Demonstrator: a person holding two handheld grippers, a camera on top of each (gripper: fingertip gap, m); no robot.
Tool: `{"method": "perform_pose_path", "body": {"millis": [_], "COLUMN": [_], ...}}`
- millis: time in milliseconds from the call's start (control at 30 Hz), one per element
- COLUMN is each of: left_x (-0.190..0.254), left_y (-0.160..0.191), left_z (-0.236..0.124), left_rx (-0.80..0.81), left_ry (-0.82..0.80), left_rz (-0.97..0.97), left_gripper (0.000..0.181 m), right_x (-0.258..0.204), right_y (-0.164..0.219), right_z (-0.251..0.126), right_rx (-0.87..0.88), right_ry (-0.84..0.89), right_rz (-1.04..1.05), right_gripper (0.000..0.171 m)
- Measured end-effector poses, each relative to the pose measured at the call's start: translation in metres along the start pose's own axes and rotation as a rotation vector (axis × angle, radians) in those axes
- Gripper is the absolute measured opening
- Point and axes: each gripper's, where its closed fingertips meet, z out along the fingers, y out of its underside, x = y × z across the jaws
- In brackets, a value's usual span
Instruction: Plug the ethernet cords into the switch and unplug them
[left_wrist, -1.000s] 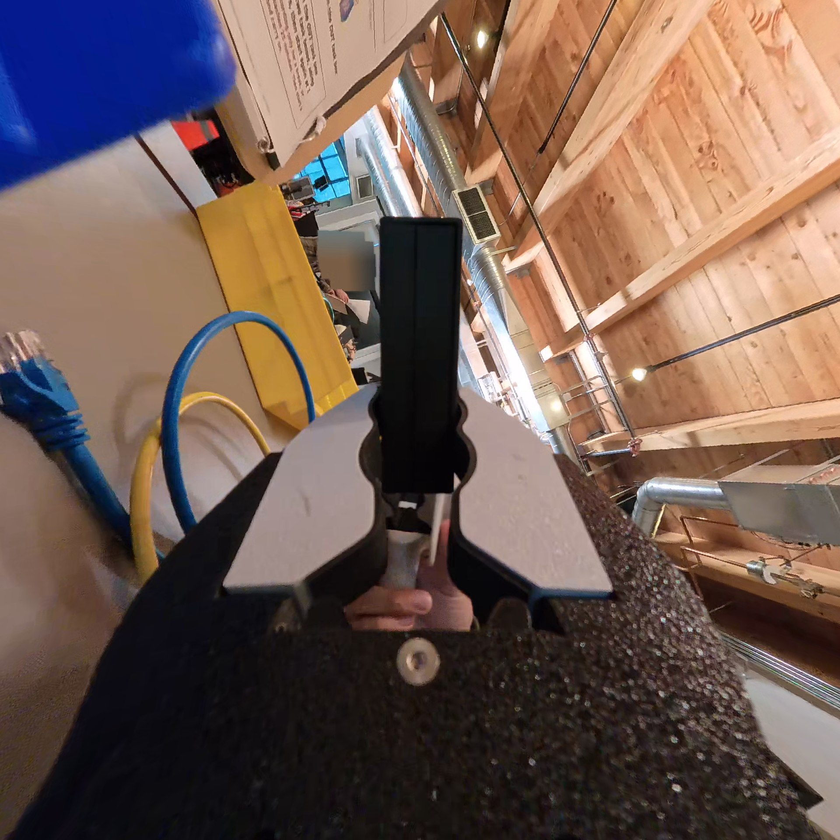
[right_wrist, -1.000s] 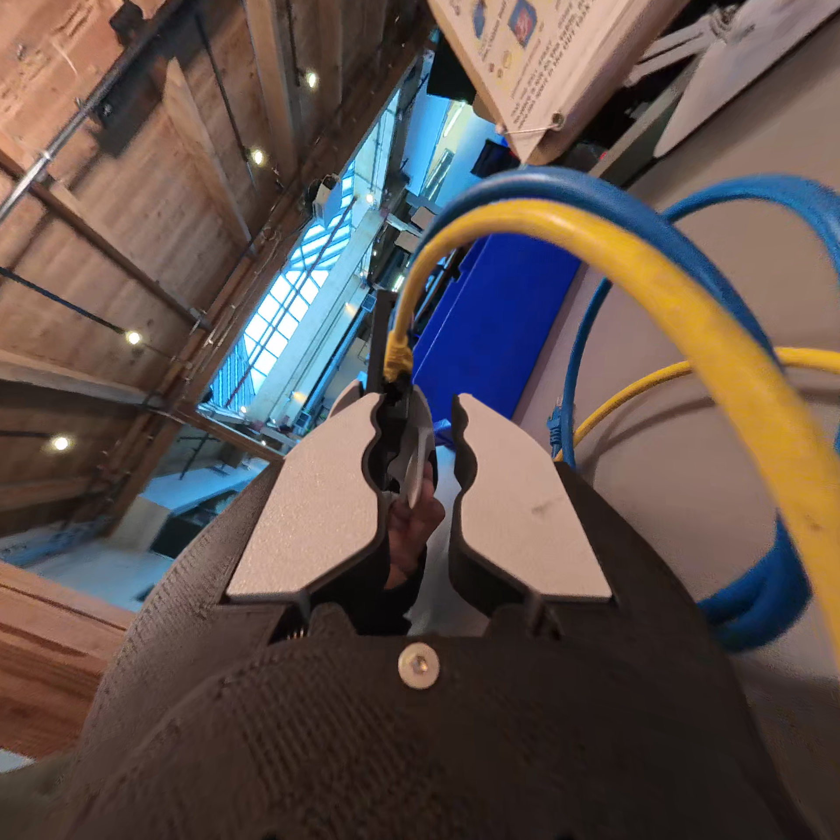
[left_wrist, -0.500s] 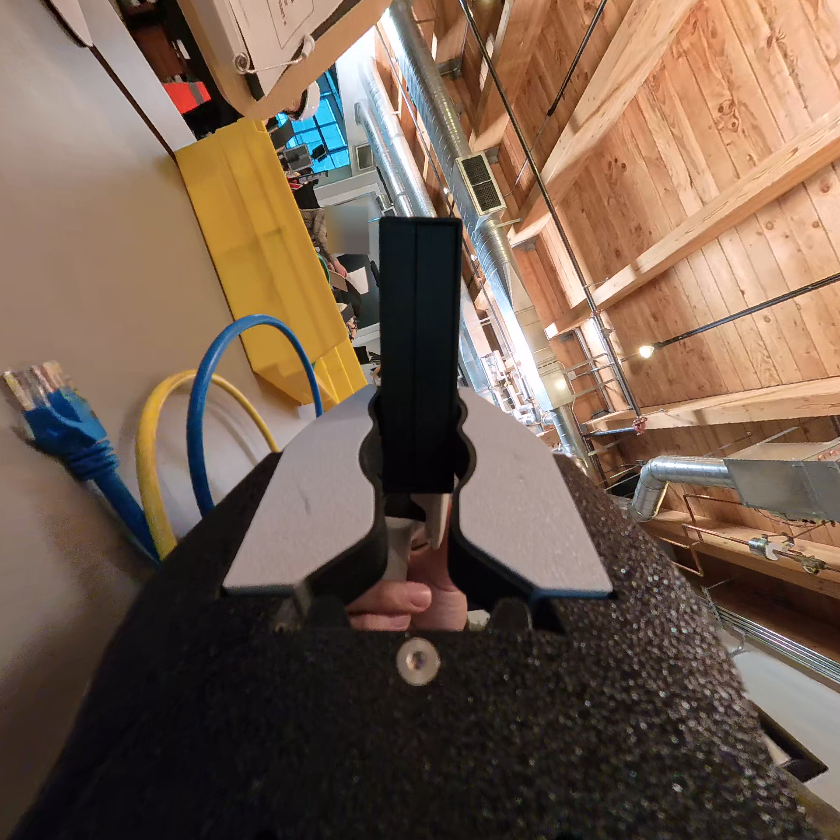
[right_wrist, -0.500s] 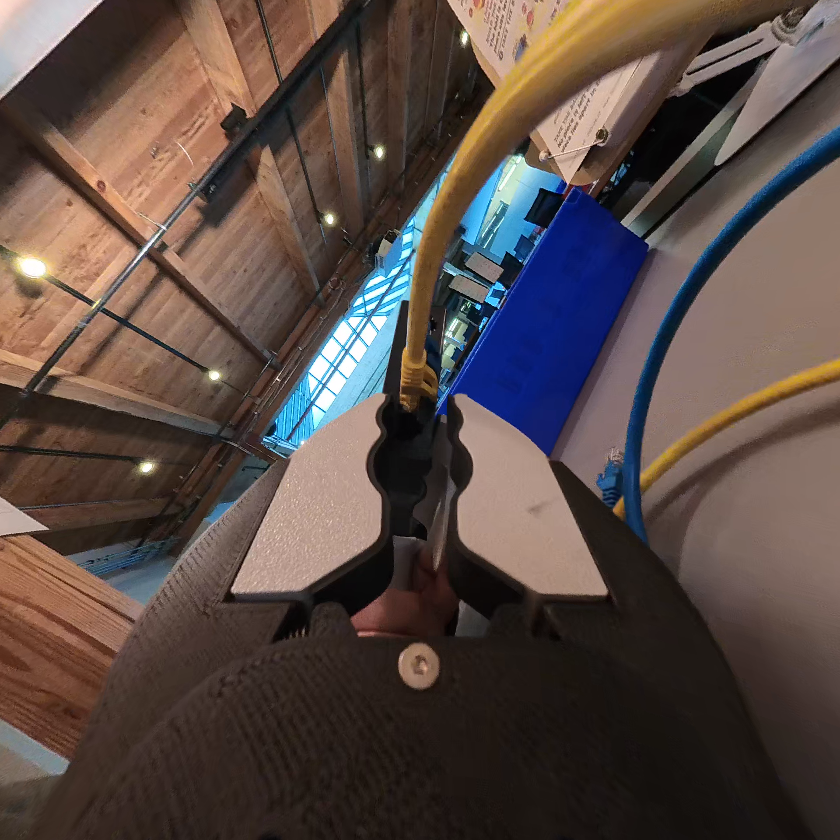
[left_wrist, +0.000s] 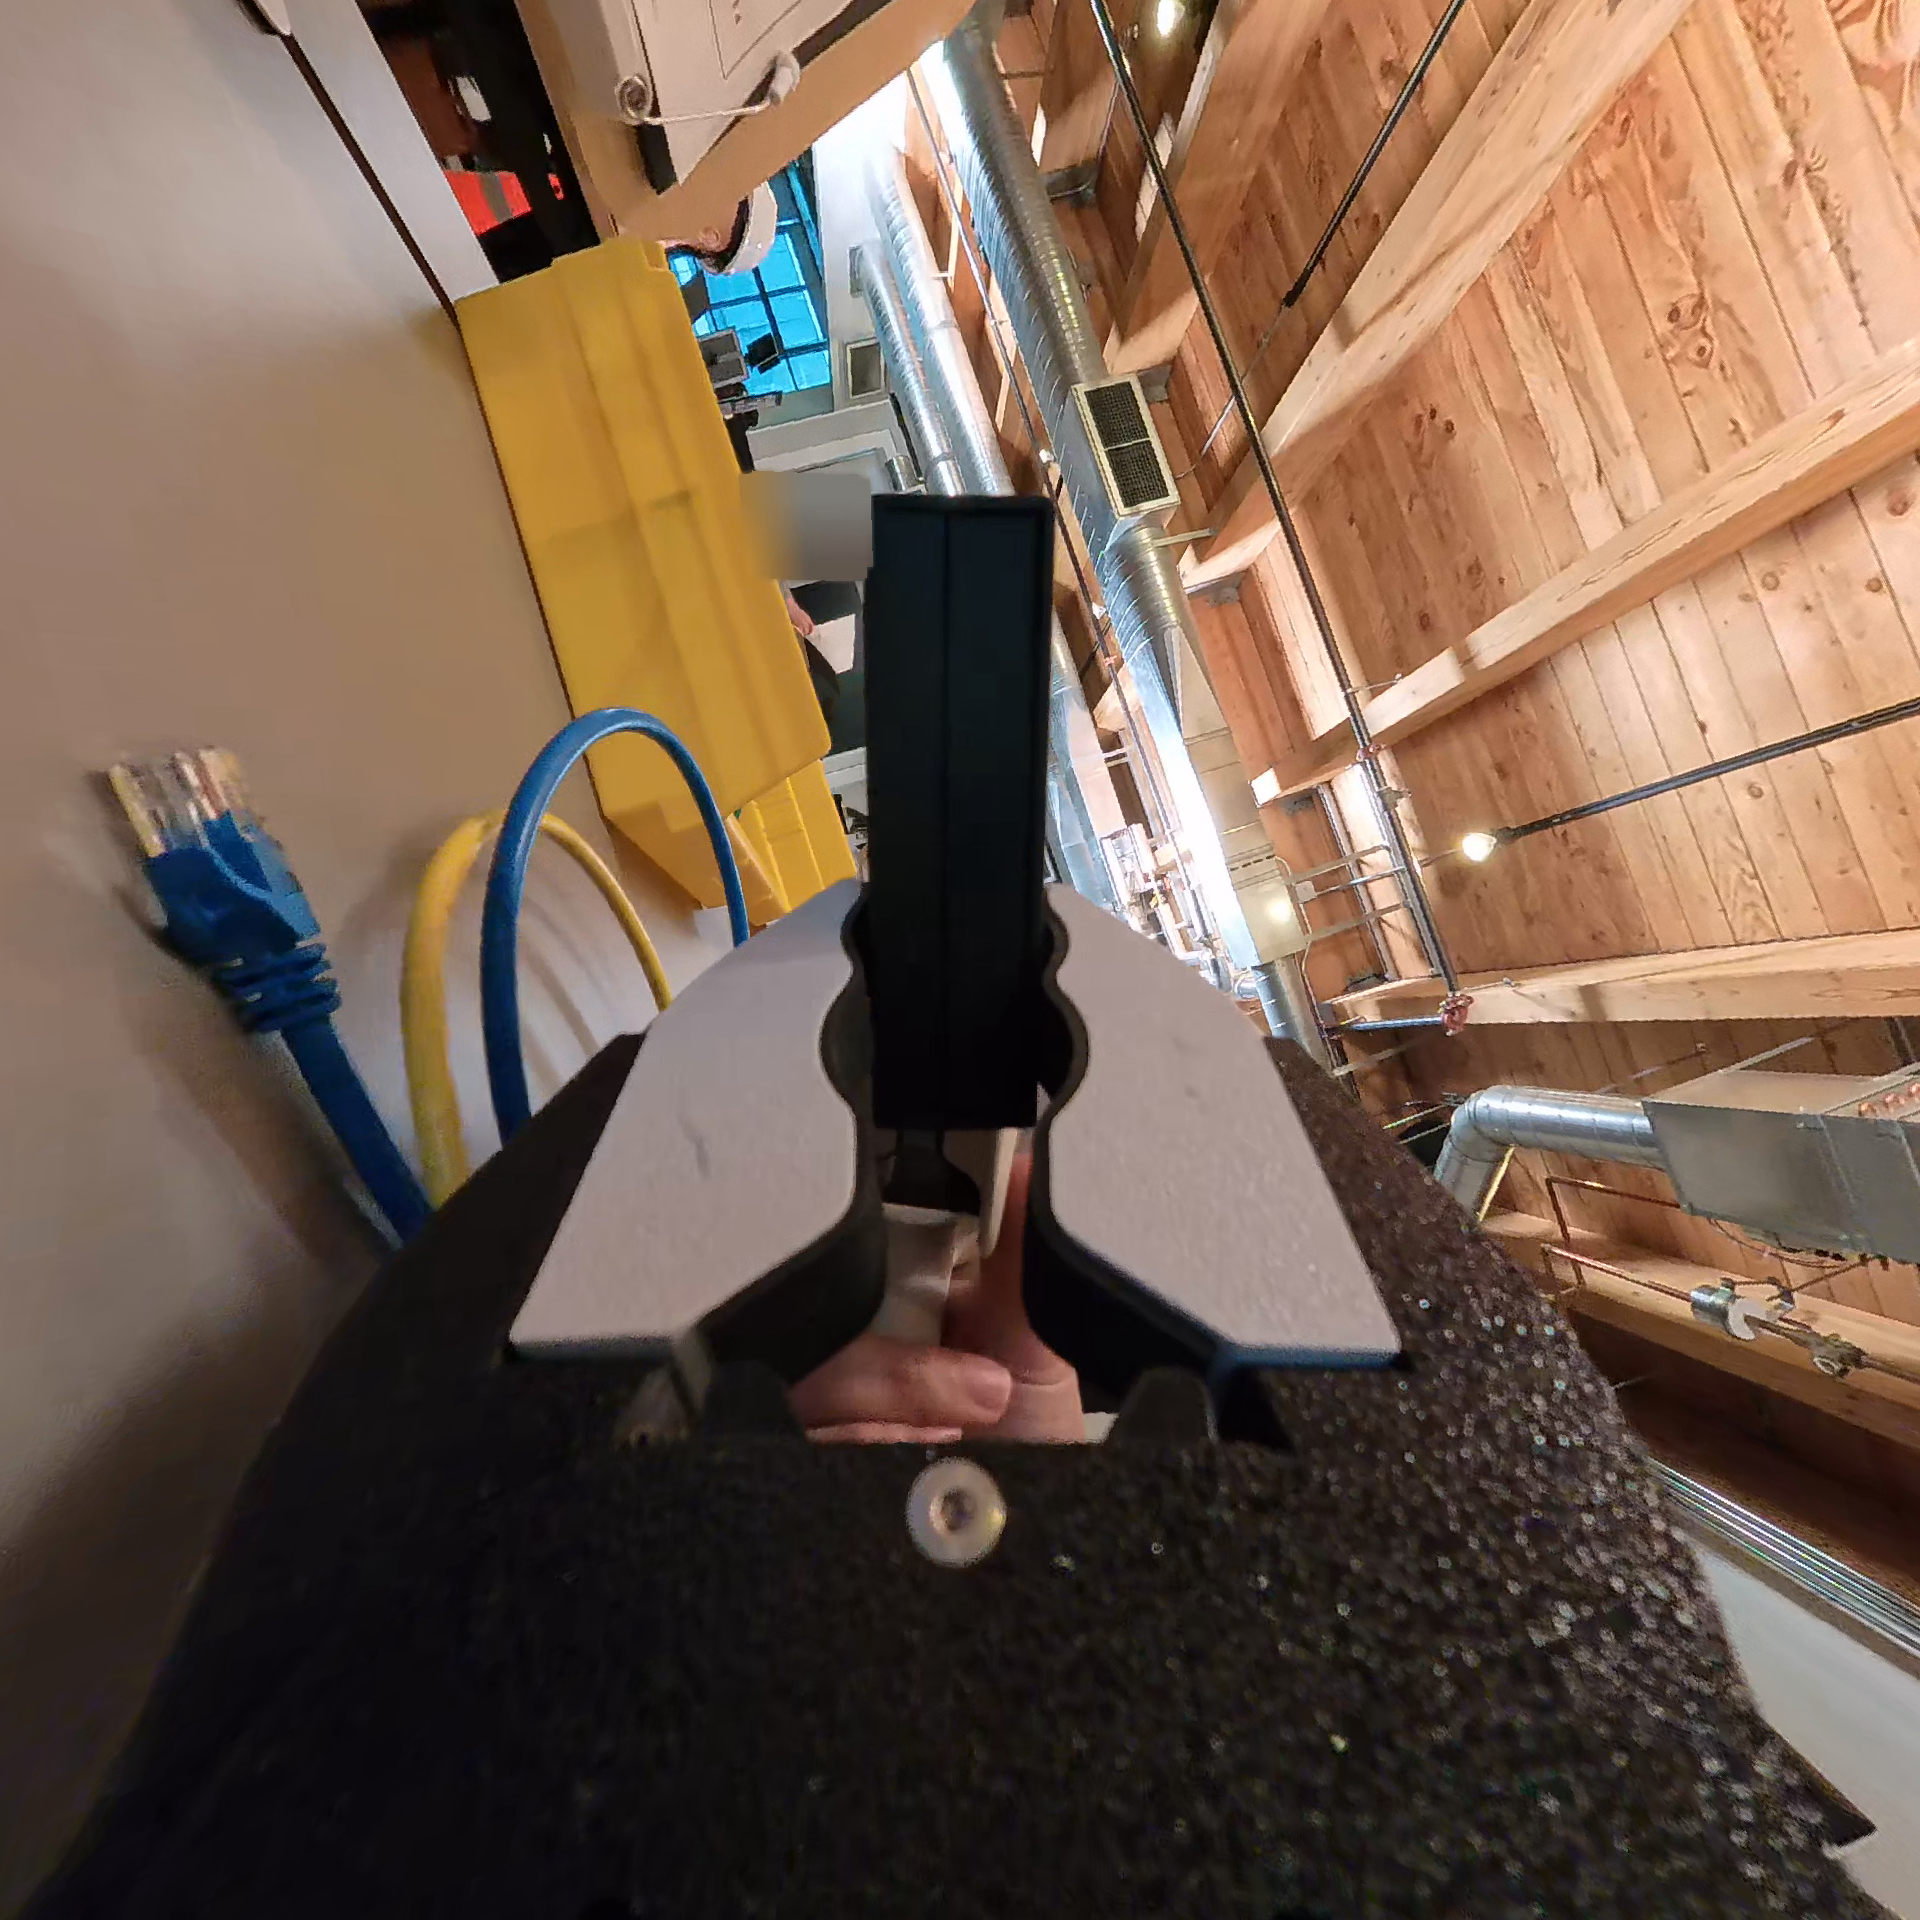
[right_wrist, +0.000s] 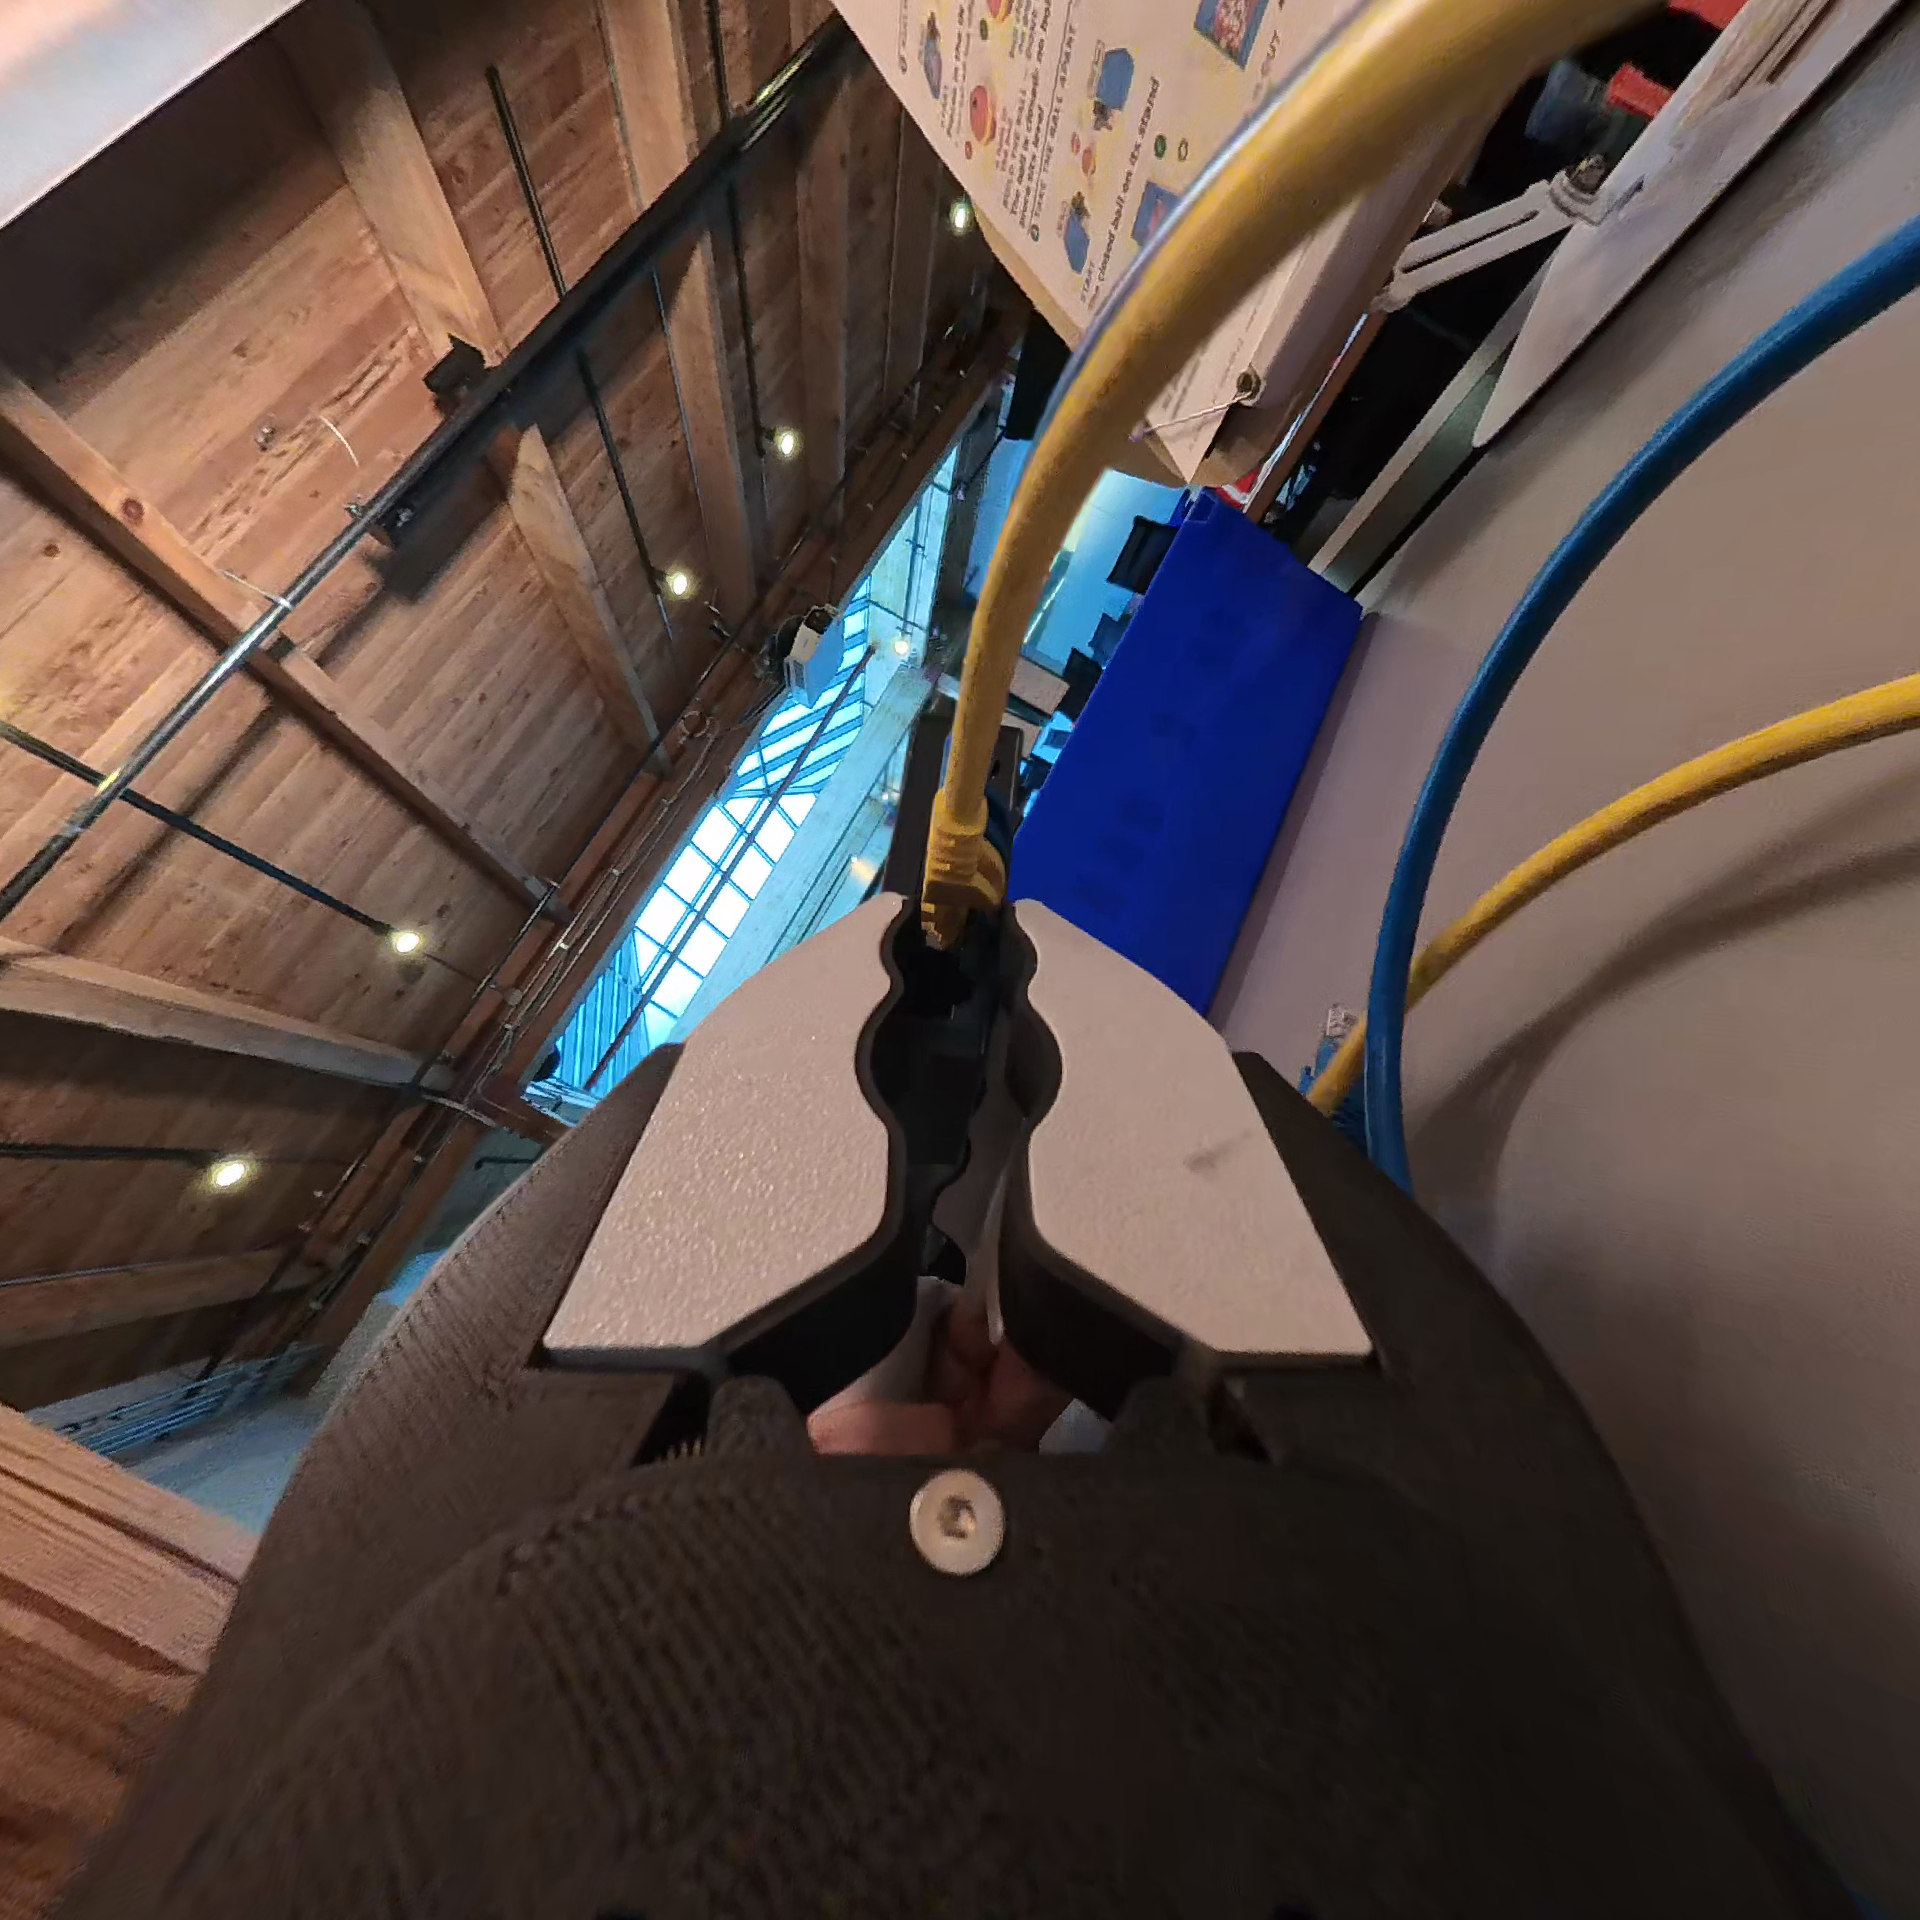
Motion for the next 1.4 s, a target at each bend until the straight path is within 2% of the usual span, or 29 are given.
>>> {"method": "perform_pose_path", "body": {"millis": [200, 333, 567, 1000, 1100, 1200, 1400], "left_x": [0.002, 0.002, -0.002, -0.006, -0.009, 0.009, 0.035], "left_y": [-0.003, -0.008, -0.006, -0.014, -0.026, -0.044, -0.064], "left_z": [0.002, 0.003, 0.004, -0.002, -0.012, -0.018, -0.028], "left_rx": [0.004, 0.035, 0.042, 0.085, 0.083, 0.132, 0.191], "left_ry": [0.016, 0.040, 0.058, 0.014, -0.019, 0.003, 0.044], "left_rz": [0.038, 0.063, 0.034, 0.052, 0.039, 0.092, 0.155], "left_gripper": [0.027, 0.027, 0.027, 0.027, 0.027, 0.027, 0.027], "right_x": [-0.002, -0.003, 0.002, 0.006, 0.029, 0.016, -0.021], "right_y": [-0.002, -0.003, -0.005, 0.000, -0.038, -0.048, -0.056], "right_z": [0.003, 0.008, 0.008, 0.016, 0.000, -0.006, -0.017], "right_rx": [-0.008, 0.056, 0.085, 0.108, 0.253, 0.191, 0.055], "right_ry": [-0.040, -0.041, -0.030, -0.041, -0.002, -0.010, -0.039], "right_rz": [-0.004, -0.004, 0.010, 0.080, 0.153, -0.019, -0.093], "right_gripper": [0.014, 0.013, 0.012, 0.012, 0.011, 0.011, 0.011]}}
